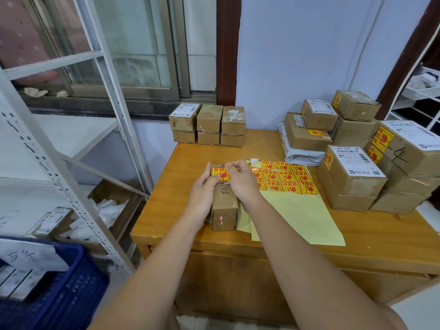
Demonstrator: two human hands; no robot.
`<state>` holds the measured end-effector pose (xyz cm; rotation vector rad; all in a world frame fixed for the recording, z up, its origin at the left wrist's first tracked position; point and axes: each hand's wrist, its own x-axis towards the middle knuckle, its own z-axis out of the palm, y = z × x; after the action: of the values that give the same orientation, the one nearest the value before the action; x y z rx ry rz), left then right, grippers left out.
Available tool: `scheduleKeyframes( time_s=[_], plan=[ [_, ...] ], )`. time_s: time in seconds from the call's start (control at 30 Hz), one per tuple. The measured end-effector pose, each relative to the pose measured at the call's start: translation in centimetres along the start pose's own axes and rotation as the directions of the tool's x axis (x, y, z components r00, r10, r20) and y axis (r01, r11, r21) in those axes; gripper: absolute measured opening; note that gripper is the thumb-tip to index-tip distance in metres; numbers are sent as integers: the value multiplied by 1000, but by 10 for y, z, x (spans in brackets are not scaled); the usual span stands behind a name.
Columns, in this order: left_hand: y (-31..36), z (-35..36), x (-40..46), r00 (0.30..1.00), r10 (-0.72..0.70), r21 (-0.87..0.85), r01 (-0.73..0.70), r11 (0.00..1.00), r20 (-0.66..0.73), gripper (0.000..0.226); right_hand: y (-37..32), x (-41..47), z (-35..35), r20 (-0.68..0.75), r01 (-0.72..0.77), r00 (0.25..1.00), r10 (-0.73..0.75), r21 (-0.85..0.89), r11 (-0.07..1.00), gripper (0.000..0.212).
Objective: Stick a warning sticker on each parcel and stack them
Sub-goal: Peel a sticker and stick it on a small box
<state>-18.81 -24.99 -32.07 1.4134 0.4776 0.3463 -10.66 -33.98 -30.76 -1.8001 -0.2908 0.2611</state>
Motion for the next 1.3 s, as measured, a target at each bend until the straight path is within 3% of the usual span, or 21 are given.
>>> scheduleKeyframes(
  time_s=[0.3,0.57,0.7,0.83,0.93,1.1,1.3],
  plan=[
    [17,-5,4,999,45,199,-44,979,2,43,0,0,1,-23,1,1000,-1,-8,1000,22],
    [20,2,26,983,130,252,-94,963,-132,13,2,1,1,-20,7,1000,-8,-13,1000,22],
    [12,0,22,976,151,230,-112,967,-159,30,1,1,3,-29,18,999,-18,-12,1000,22],
    [14,0,23,980,116,208,-81,975,-160,32,0,0,3,-18,10,1000,-10,8,1000,21],
    [19,-4,22,993,75,267,-47,963,-93,37,0,1,2,-13,-3,1000,3,11,1000,21],
    [15,-4,16,999,29,310,-39,950,37,70,1,4,2,-20,17,1000,-16,7,1000,23],
    [20,-1,14,998,29,412,-46,910,48,68,4,3,-2,22,-7,1000,7,16,1000,29]
  ],
)
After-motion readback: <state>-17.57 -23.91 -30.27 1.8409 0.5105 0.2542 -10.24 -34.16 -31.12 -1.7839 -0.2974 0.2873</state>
